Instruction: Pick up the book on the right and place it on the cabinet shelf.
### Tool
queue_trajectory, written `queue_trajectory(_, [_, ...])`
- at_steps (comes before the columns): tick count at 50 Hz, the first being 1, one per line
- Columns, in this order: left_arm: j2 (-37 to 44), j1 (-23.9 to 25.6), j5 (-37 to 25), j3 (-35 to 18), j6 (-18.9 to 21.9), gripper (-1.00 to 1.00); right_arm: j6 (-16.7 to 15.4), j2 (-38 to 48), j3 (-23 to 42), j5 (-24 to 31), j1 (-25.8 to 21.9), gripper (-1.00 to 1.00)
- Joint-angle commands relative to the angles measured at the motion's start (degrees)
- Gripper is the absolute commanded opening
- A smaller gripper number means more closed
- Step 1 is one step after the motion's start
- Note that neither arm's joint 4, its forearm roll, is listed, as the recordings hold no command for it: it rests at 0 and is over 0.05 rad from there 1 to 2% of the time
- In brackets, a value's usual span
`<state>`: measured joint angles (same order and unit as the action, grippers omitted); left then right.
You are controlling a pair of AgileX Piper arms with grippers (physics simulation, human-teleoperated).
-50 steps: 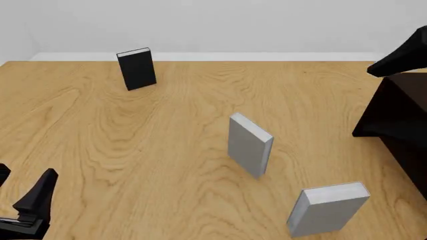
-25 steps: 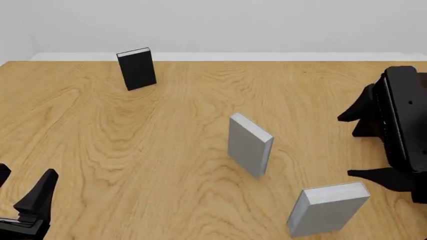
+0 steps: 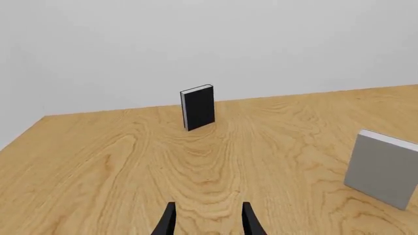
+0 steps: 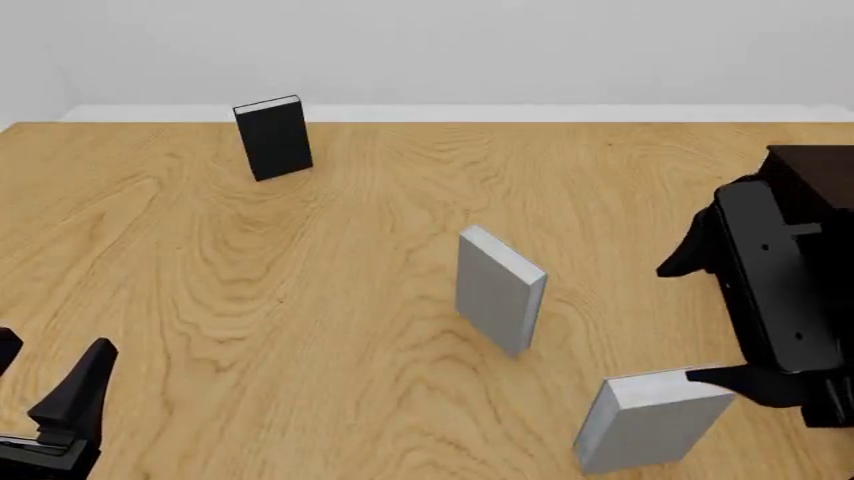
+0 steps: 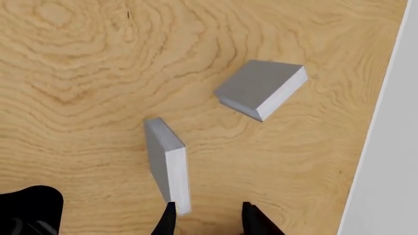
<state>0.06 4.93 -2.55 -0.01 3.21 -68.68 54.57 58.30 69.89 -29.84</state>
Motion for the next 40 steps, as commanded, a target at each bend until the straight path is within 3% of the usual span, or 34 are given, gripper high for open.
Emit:
queue_trajectory(1, [-0.01, 0.25, -0.13, 0.00, -0.04, 1.00, 2.45, 2.25, 0.23, 0.00, -2.36, 1.00])
queue_trajectory(8, [-0.02, 0.16, -0.32, 0.00, 0.09, 1.00, 4.95, 3.77, 1.66, -0.05, -4.36, 1.00])
queue_trajectory(16, [-0.01, -0.08, -0.30, 0.00, 0.09, 1.00, 5.41, 3.67, 0.73, -0.01, -4.34, 1.00])
queue_trajectory(19, [-0.02, -0.04, -0.43, 0.00, 0.12, 1.00, 8.29, 4.98, 1.08, -0.03, -6.78, 1.00])
queue_trajectory(26, [-0.02, -0.01, -0.53, 0.00, 0.29, 1.00, 8.35, 4.85, 0.02, -0.35, -6.47, 1.00])
queue_trajectory(28, [-0.02, -0.06, -0.55, 0.00, 0.41, 1.00, 9.78, 5.79, 0.52, -0.56, -7.39, 1.00])
queue_trajectory(40, [-0.02, 0.13, -0.87, 0.01, 0.44, 1.00, 11.64, 7.97, -0.02, -1.32, -6.90, 1.00])
